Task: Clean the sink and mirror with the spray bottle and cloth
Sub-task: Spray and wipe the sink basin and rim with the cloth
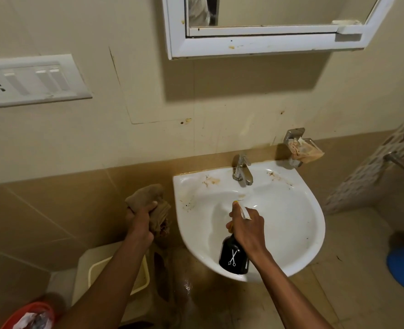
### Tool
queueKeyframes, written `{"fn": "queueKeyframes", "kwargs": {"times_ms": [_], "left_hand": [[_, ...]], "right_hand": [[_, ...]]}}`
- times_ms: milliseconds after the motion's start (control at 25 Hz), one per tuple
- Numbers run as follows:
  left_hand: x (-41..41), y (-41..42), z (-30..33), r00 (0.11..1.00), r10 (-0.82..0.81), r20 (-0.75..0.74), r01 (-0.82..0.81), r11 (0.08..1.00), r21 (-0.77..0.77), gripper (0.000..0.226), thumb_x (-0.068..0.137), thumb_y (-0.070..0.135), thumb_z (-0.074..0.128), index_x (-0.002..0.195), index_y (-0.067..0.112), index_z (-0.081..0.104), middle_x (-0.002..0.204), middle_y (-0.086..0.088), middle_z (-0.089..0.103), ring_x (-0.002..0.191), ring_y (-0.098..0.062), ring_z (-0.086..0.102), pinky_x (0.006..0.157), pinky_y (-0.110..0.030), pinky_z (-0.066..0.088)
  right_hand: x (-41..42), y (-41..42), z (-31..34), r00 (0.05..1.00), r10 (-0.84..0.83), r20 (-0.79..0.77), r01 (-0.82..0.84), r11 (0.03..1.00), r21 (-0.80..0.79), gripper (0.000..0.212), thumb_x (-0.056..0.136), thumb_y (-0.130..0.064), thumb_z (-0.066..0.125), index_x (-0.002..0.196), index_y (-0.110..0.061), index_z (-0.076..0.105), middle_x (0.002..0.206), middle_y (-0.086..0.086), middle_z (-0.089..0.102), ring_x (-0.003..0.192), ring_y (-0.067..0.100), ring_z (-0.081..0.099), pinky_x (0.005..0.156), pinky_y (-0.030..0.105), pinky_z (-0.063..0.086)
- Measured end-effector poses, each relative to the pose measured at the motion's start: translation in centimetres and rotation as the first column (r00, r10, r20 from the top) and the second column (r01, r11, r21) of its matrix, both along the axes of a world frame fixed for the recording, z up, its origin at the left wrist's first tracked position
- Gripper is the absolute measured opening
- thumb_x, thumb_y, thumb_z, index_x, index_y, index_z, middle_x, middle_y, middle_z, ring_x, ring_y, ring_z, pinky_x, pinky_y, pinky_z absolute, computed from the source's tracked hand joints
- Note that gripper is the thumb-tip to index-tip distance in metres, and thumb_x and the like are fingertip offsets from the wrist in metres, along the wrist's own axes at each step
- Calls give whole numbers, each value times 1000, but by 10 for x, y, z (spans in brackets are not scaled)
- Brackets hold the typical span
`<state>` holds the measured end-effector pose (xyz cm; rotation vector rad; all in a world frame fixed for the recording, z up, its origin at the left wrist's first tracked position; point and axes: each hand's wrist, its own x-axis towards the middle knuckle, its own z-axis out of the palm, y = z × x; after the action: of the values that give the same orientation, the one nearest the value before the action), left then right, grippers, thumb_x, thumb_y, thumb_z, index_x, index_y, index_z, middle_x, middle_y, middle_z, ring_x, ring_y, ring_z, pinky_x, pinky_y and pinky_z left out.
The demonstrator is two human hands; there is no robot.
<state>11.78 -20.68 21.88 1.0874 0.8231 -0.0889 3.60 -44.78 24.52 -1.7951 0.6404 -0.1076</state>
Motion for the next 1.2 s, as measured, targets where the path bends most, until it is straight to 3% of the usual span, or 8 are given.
{"fn": "queueKeyframes", "kwargs": {"times_ms": [240, 360, 480, 560, 720, 840, 1040, 1200], "left_hand": [[11, -12, 0, 997, -78, -12, 78, 996, -32, 64, 67, 23, 82, 126, 12, 59, 110, -18, 70, 95, -37, 68, 78, -51, 58], [18, -16, -1, 998, -59, 4, 59, 998, -28, 68, 64, 26, 82, 127, 13, 58, 111, -17, 69, 98, -38, 67, 85, -54, 56], [24, -20, 3, 997, 77, 22, -78, 996, 30, 79, 57, 26, 82, 131, 17, 56, 115, -15, 68, 99, -38, 67, 88, -60, 54], [27, -22, 2, 990, 137, 30, -139, 987, 85, 83, 57, 26, 81, 135, 22, 52, 120, -13, 66, 100, -37, 66, 87, -60, 54], [29, -30, 3, 994, 99, 47, -107, 974, 198, 76, 67, 24, 78, 138, 23, 49, 123, -11, 63, 104, -35, 62, 90, -57, 54], [32, -44, 7, 996, -26, 82, -1, 949, 317, 64, 77, 18, 73, 137, 19, 50, 119, -8, 62, 101, -31, 61, 87, -48, 55], [47, -73, 12, 963, -231, 136, 149, 883, 444, 52, 83, 10, 69, 132, 16, 53, 119, -8, 63, 102, -30, 62, 89, -48, 56], [60, -91, 14, 921, -351, 168, 203, 802, 562, 36, 86, 0, 61, 118, 16, 60, 104, -3, 65, 82, -16, 63, 64, -28, 56]], "right_hand": [[8, -6, -5, 986, 162, -37, -159, 984, 81, 50, 104, -47, 58, 88, -2, 74, 55, 6, 71, 52, 15, 69, 68, 33, 57], [7, -5, -12, 950, 286, -124, -270, 953, 136, 50, 101, -46, 61, 97, 2, 73, 55, 2, 72, 50, 15, 69, 60, 28, 59], [2, -5, -18, 906, 401, -138, -379, 912, 160, 50, 100, -48, 63, 97, 1, 75, 68, 9, 79, 63, 24, 77, 76, 42, 64], [-4, -5, -20, 889, 418, -189, -386, 904, 181, 52, 97, -52, 64, 97, -1, 74, 64, 7, 77, 58, 20, 75, 69, 38, 62], [-25, -10, -19, 898, 414, -147, -391, 906, 163, 46, 101, -46, 62, 91, -3, 76, 70, 20, 77, 57, 15, 71, 62, 21, 56], [-37, -15, -17, 940, 333, -69, -323, 938, 128, 44, 104, -42, 59, 86, -6, 76, 67, 16, 77, 58, 14, 72, 62, 21, 55], [-23, -34, -9, 993, 116, 22, -117, 992, 50, 39, 106, -40, 57, 88, -12, 76, 62, 6, 75, 55, 6, 70, 56, 13, 50], [-8, -44, -4, 996, 79, 48, -81, 995, 51, 42, 106, -44, 56, 89, -9, 75, 65, 7, 74, 55, 6, 69, 56, 13, 50]]}}
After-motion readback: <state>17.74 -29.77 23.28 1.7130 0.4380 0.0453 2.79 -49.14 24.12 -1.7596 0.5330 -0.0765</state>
